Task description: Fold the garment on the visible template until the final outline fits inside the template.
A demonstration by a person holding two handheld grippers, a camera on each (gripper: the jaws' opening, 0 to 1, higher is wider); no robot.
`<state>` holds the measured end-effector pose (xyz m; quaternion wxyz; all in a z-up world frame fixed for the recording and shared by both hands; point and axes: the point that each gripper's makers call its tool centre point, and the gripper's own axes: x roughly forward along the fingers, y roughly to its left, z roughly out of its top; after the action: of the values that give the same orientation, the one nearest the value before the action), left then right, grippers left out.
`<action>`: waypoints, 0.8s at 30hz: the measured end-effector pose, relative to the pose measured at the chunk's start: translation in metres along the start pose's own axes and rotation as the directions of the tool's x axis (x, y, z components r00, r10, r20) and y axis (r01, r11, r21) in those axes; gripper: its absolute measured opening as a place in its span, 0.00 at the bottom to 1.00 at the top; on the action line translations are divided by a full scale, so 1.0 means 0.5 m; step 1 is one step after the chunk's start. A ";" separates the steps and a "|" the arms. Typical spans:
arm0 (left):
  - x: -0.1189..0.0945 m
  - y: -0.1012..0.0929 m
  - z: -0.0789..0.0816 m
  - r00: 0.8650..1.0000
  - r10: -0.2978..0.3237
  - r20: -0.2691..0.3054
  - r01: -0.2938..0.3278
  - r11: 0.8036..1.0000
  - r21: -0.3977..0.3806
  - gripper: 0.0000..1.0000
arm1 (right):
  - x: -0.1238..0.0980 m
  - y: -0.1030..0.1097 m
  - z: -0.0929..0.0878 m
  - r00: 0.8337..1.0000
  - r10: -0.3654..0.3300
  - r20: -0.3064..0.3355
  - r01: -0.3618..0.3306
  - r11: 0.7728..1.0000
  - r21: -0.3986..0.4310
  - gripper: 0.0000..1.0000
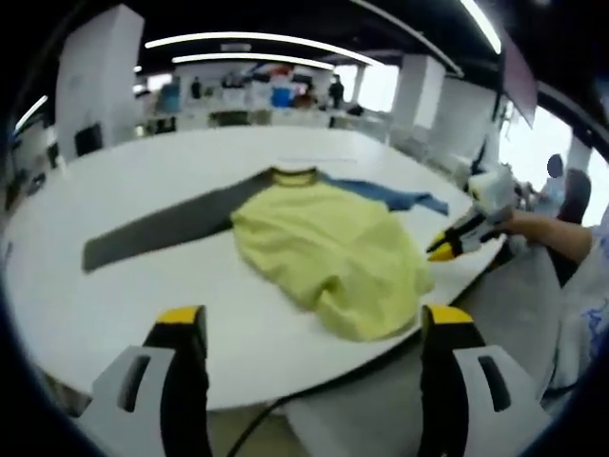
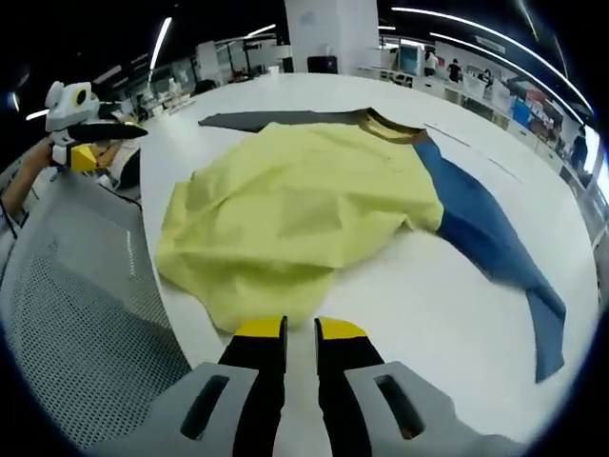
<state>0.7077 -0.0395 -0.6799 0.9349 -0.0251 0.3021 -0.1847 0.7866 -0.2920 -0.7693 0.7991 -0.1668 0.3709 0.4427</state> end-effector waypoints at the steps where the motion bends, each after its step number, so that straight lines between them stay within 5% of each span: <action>1: 0.000 0.000 -0.001 1.000 0.000 0.000 0.000 1.000 0.000 0.89 | 0.002 0.001 -0.002 1.000 0.005 -0.004 -0.005 1.000 0.002 0.12; 24: 0.002 0.003 -0.004 1.000 -0.002 -0.006 0.002 1.000 -0.011 0.88 | 0.024 0.012 -0.006 0.998 0.020 -0.061 -0.023 0.998 -0.051 0.04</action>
<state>0.7075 -0.0384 -0.6822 0.9336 -0.0302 0.3058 -0.1842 0.7842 -0.2833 -0.7799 0.7783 -0.1964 0.3850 0.4555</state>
